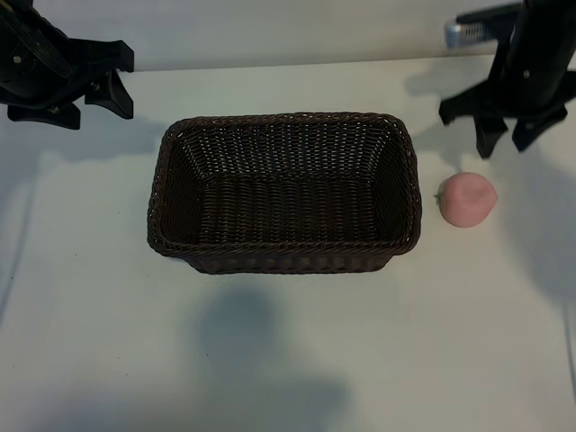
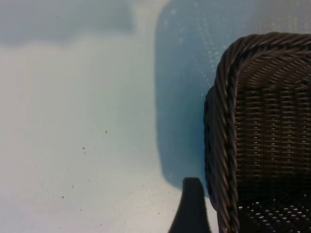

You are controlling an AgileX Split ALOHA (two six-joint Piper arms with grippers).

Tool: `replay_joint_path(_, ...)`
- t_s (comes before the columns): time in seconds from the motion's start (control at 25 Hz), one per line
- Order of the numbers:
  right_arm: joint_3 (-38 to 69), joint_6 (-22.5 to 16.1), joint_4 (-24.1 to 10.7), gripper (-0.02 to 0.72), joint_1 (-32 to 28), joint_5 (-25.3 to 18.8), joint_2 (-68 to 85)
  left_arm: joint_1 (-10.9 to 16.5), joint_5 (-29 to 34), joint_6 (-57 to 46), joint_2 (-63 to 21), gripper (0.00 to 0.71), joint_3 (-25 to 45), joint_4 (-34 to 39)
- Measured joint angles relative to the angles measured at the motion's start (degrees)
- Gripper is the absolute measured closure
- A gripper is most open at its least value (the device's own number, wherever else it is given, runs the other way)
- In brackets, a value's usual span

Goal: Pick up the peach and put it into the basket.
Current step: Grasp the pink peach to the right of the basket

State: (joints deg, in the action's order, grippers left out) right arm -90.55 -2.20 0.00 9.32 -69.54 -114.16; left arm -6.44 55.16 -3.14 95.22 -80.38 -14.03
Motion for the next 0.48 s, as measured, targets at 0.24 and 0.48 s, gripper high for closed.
replay_joint_path(0.24, 10.1, 0.0, 0.9, 0.266, 0.0, 9.1, 5.7, 0.0, 0.0, 0.0, 0.0, 0.114, 0.0, 0.0)
replay_joint_path(0.48, 19.5, 1.2, 3.6, 0.267, 0.0, 20.2, 8.5, 0.0, 0.1, 0.0, 0.0, 0.114, 0.0, 0.0)
